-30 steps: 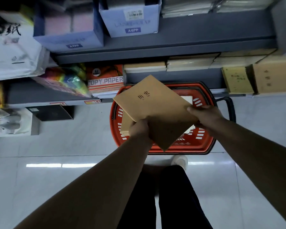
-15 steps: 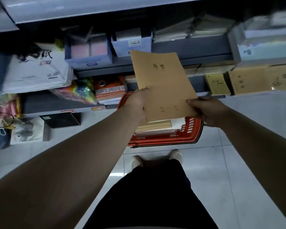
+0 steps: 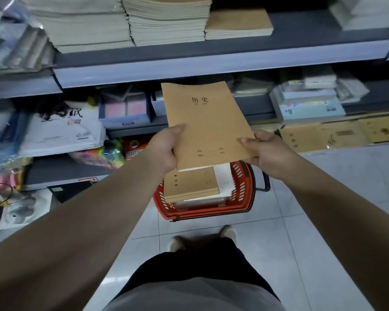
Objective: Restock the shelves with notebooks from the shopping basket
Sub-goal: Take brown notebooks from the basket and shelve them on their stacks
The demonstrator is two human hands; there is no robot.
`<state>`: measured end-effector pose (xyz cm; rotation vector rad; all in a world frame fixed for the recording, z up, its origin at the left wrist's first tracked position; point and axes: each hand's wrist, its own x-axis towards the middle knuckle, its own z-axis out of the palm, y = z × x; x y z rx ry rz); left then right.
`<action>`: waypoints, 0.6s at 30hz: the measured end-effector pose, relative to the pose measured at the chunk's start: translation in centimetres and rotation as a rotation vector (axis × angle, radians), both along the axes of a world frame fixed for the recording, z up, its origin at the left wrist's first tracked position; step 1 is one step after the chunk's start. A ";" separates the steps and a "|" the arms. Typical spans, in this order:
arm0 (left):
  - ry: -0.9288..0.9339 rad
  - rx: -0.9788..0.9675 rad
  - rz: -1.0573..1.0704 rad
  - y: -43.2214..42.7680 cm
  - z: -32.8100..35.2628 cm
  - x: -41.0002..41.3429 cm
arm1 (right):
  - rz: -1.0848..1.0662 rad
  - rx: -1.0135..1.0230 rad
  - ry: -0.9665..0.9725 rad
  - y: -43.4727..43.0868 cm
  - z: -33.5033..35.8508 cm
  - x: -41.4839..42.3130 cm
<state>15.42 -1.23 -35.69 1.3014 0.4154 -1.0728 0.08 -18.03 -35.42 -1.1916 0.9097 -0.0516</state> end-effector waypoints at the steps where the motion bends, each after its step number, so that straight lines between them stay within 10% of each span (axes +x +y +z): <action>1: -0.009 -0.008 -0.011 0.1 0.6 0.2 | -0.010 0.011 -0.020 0.1 0.6 -0.1; 18: -0.100 -0.123 -0.073 -0.6 9.1 1.3 | -0.017 -0.072 -0.116 0.0 9.2 -0.7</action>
